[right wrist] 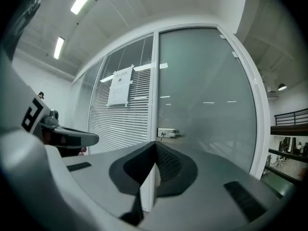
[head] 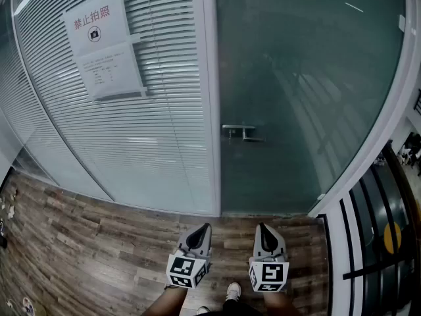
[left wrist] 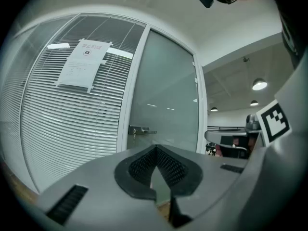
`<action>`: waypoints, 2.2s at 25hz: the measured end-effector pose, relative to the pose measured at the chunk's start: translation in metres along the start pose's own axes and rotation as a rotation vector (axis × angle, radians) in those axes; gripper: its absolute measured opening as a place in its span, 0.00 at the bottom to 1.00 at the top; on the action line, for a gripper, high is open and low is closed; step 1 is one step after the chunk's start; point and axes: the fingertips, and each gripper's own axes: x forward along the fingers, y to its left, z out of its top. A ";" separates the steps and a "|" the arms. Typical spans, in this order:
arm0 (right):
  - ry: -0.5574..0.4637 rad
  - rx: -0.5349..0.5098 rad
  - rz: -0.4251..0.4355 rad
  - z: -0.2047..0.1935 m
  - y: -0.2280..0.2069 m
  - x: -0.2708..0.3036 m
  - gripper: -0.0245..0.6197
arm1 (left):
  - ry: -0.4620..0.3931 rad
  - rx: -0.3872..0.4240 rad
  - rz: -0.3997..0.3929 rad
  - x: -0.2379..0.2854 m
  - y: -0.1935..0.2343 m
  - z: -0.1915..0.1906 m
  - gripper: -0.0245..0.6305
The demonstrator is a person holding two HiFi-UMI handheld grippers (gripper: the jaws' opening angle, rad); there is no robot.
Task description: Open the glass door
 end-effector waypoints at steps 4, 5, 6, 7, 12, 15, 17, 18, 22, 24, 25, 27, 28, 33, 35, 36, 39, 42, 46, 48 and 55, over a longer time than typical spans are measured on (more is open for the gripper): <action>0.003 0.012 0.007 -0.004 -0.027 0.028 0.05 | 0.007 0.008 0.009 0.036 -0.001 0.002 0.04; 0.005 0.015 0.010 -0.005 -0.034 0.035 0.05 | 0.010 0.012 0.012 0.046 -0.002 0.003 0.04; 0.007 0.016 0.015 -0.007 -0.040 0.041 0.05 | 0.012 0.017 0.018 0.054 -0.002 0.004 0.04; 0.010 0.014 0.021 -0.008 -0.045 0.048 0.05 | 0.013 0.021 0.026 0.061 -0.002 0.005 0.04; 0.035 -0.012 0.050 -0.016 -0.058 0.076 0.05 | 0.026 0.015 0.051 0.084 0.008 0.003 0.04; 0.053 -0.024 0.054 -0.021 -0.061 0.099 0.05 | 0.044 0.002 0.048 0.100 0.021 0.002 0.04; 0.068 -0.019 0.050 -0.026 -0.062 0.117 0.05 | 0.031 0.005 0.043 0.115 0.034 0.004 0.04; 0.075 -0.017 0.047 -0.029 -0.062 0.127 0.05 | 0.027 0.008 0.037 0.124 0.040 0.005 0.04; 0.093 -0.026 0.016 -0.035 -0.063 0.167 0.05 | 0.049 0.004 -0.015 0.160 0.068 0.002 0.04; 0.103 -0.032 -0.007 -0.035 -0.063 0.186 0.05 | 0.053 0.003 -0.049 0.179 0.082 0.005 0.04; 0.109 -0.039 -0.019 -0.034 -0.064 0.195 0.05 | 0.053 0.008 -0.069 0.188 0.087 0.007 0.04; 0.125 -0.058 -0.040 -0.033 -0.069 0.209 0.05 | 0.056 0.015 -0.102 0.203 0.096 0.011 0.04; 0.131 -0.066 -0.051 -0.033 -0.071 0.217 0.05 | 0.057 0.015 -0.113 0.211 0.103 0.013 0.04; 0.140 -0.178 -0.087 -0.026 -0.079 0.259 0.05 | 0.051 0.011 -0.144 0.244 0.139 0.018 0.04; 0.156 -0.245 -0.068 -0.022 -0.079 0.274 0.06 | 0.050 0.001 -0.165 0.253 0.144 0.020 0.04; 0.170 -0.271 -0.052 -0.022 -0.080 0.281 0.06 | 0.047 -0.004 -0.175 0.256 0.146 0.021 0.04; 0.222 -0.335 0.011 -0.024 -0.082 0.303 0.20 | 0.044 -0.014 -0.193 0.264 0.152 0.022 0.04; 0.253 -0.424 0.053 -0.021 -0.084 0.321 0.25 | 0.061 -0.016 -0.192 0.270 0.156 0.020 0.04; 0.315 -0.590 0.110 -0.024 -0.089 0.344 0.30 | 0.034 -0.003 -0.159 0.280 0.166 0.017 0.04; 0.351 -0.687 0.141 -0.027 -0.094 0.356 0.31 | 0.034 0.007 -0.147 0.283 0.168 0.016 0.04; 0.483 -1.036 0.270 -0.042 -0.110 0.389 0.38 | 0.061 -0.017 -0.109 0.291 0.170 0.010 0.04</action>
